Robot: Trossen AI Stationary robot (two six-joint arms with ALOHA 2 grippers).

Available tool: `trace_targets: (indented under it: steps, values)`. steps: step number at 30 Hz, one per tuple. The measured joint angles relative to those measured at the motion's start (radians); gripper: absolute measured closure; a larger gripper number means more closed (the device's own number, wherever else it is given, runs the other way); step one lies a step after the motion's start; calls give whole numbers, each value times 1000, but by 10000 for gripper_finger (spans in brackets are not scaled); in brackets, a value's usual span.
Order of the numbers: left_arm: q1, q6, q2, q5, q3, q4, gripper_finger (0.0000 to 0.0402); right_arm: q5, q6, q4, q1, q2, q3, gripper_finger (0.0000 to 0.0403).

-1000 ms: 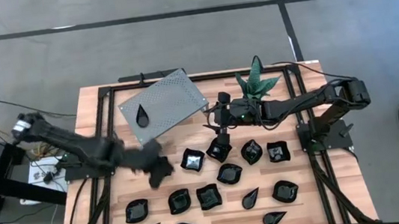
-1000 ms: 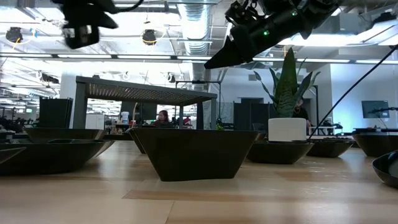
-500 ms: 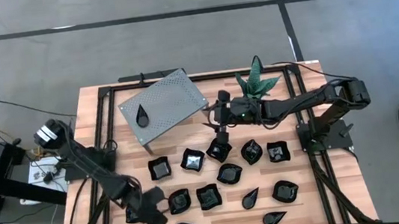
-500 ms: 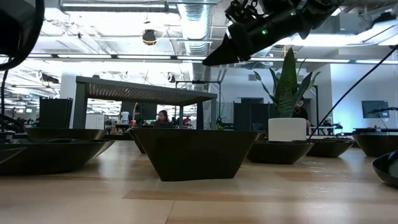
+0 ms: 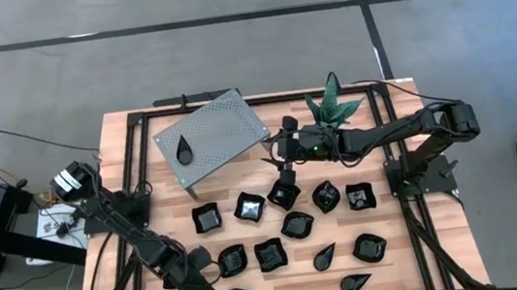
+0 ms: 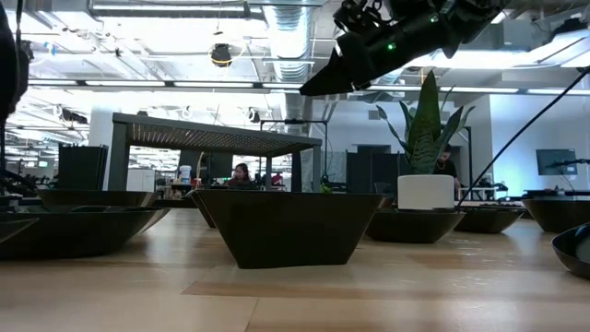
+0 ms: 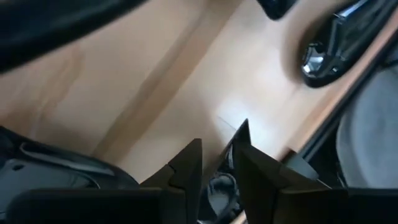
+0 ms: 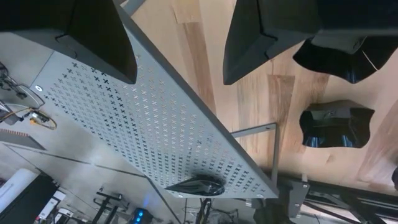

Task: Pick & Place Mini shaped plates
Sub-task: Stack the black drop-shaped plate on the black drop-shaped plate on the shelf

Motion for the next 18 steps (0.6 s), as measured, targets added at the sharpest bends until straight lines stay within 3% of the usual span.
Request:
trace_targets:
  steps: [6, 12, 18]
  values:
    - [0, 0, 23, 3, 0, 7, 320, 0, 0, 0, 0, 0, 0, 168]
    - [0, 1, 23, 13, 0, 26, 392, 0, 0, 0, 0, 0, 0, 168]
    - [22, 3, -10, -55, 0, 52, 396, 0, 0, 0, 0, 0, 0, 168]
